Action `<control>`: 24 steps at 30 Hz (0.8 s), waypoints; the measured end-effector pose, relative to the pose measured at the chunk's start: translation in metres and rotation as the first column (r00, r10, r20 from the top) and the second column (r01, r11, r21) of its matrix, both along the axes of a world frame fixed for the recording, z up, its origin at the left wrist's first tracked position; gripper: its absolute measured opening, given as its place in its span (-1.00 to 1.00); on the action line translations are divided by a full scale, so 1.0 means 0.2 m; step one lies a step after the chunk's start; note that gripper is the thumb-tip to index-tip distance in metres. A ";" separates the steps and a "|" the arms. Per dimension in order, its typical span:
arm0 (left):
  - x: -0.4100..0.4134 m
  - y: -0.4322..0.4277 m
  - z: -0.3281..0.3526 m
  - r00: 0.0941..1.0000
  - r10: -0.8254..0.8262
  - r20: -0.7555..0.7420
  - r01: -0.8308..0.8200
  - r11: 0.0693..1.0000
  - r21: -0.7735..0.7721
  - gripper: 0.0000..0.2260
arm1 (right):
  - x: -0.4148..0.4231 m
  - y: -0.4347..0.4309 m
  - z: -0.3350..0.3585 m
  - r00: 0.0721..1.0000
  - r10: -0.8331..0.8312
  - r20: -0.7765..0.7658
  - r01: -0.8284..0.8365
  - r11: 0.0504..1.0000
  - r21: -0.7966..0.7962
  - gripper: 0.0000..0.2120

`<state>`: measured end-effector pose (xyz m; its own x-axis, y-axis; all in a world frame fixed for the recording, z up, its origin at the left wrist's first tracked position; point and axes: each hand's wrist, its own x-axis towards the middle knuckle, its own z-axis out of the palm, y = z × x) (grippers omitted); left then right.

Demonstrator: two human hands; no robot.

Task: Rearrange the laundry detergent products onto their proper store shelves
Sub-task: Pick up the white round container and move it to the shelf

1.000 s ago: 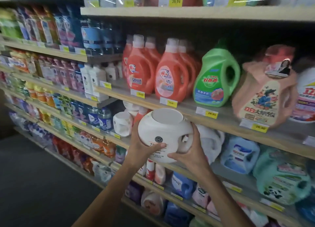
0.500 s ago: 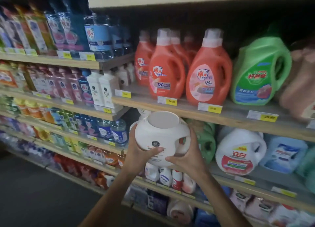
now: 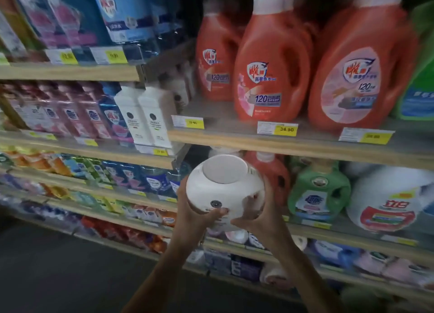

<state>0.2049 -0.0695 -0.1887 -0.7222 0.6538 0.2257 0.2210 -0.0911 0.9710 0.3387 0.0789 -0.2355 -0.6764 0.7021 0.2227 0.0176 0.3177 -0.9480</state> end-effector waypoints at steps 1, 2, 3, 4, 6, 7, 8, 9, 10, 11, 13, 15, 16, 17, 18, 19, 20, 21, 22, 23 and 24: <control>-0.04 0.01 -0.02 1.000 -0.009 -0.002 0.009 1.000 -0.005 -0.07 | -0.03 0.00 -0.01 1.000 -0.015 0.010 0.015 1.000 0.002 0.32; -0.08 0.02 -0.03 1.000 -0.020 -0.002 0.020 1.000 -0.010 -0.09 | -0.06 0.00 -0.02 0.999 -0.031 0.016 0.031 1.000 0.000 0.31; -0.12 0.03 -0.05 1.000 -0.028 0.000 0.028 0.999 -0.015 -0.09 | -0.08 0.01 -0.02 0.999 -0.048 0.020 0.048 0.999 -0.001 0.30; -0.16 0.05 -0.07 0.999 -0.038 0.004 0.038 0.999 -0.020 -0.07 | -0.11 0.01 -0.03 0.998 -0.062 0.024 0.062 0.998 0.000 0.29; -0.23 0.08 -0.11 0.998 -0.062 0.013 0.062 0.997 -0.037 -0.01 | -0.15 0.02 -0.06 0.996 -0.087 0.035 0.087 0.996 0.007 0.30; -0.26 0.10 -0.13 0.997 -0.073 0.014 0.073 0.997 -0.040 0.00 | -0.17 0.03 -0.08 0.995 -0.094 0.039 0.094 0.996 0.005 0.31; -0.30 0.12 -0.14 0.996 -0.089 0.012 0.089 0.995 -0.036 0.01 | -0.19 0.04 -0.09 0.994 -0.100 0.044 0.100 0.995 0.001 0.32; -0.33 0.14 -0.16 0.994 -0.108 0.008 0.108 0.994 -0.033 0.02 | -0.22 0.05 -0.11 0.993 -0.110 0.051 0.110 0.994 0.006 0.32; -0.36 0.16 -0.18 0.992 -0.127 0.010 0.127 0.991 -0.032 0.02 | -0.24 0.06 -0.12 0.991 -0.120 0.060 0.119 0.993 0.017 0.32; -0.40 0.18 -0.21 0.989 -0.147 0.019 0.147 0.989 -0.027 0.03 | -0.27 0.06 -0.13 0.990 -0.128 0.064 0.127 0.992 0.022 0.31; -0.48 0.22 -0.24 0.984 -0.177 0.022 0.177 0.984 -0.003 0.04 | -0.32 0.09 -0.15 0.988 -0.150 0.041 0.149 0.988 0.033 0.29; -0.54 0.27 -0.28 0.978 -0.207 0.025 0.207 0.978 0.013 0.03 | -0.38 0.12 -0.17 0.984 -0.174 0.033 0.173 0.984 0.047 0.24; -0.58 0.30 -0.30 0.976 -0.216 0.026 0.215 0.976 0.028 0.02 | -0.41 0.14 -0.18 0.982 -0.189 0.027 0.187 0.981 0.061 0.22; -0.61 0.32 -0.31 0.975 -0.222 0.026 0.221 0.974 0.039 0.01 | -0.43 0.14 -0.19 0.979 -0.203 0.022 0.201 0.976 0.079 0.20; -0.64 0.33 -0.32 0.973 -0.228 0.027 0.226 0.973 0.044 0.00 | -0.46 0.15 -0.19 0.975 -0.219 0.020 0.216 0.972 0.095 0.19; -0.67 0.35 -0.33 0.972 -0.235 0.024 0.234 0.971 0.051 -0.01 | -0.49 0.16 -0.20 0.972 -0.236 0.019 0.233 0.967 0.107 0.20; -0.70 0.37 -0.34 0.970 -0.244 0.019 0.243 0.968 0.061 -0.01 | -0.51 0.18 -0.20 0.969 -0.248 0.015 0.244 0.963 0.113 0.22; -0.73 0.39 -0.34 0.967 -0.253 0.014 0.251 0.965 0.073 -0.03 | -0.54 0.20 -0.20 0.968 -0.251 0.008 0.249 0.961 0.119 0.25; -0.75 0.40 -0.34 0.965 -0.260 0.013 0.258 0.962 0.084 -0.03 | -0.56 0.21 -0.20 0.968 -0.250 0.001 0.248 0.961 0.124 0.27; -0.76 0.42 -0.33 0.965 -0.263 0.013 0.261 0.961 0.093 -0.02 | -0.58 0.23 -0.19 0.969 -0.247 -0.005 0.246 0.961 0.130 0.28; -0.78 0.43 -0.32 0.966 -0.259 0.013 0.257 0.961 0.100 0.00 | -0.60 0.24 -0.18 0.970 -0.245 -0.012 0.244 0.960 0.140 0.28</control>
<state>0.0484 0.0172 -0.2537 -0.5381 0.7947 0.2811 0.1529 -0.2359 0.9597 0.2185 0.1279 -0.2712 -0.4898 0.8084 0.3264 0.1163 0.4317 -0.8945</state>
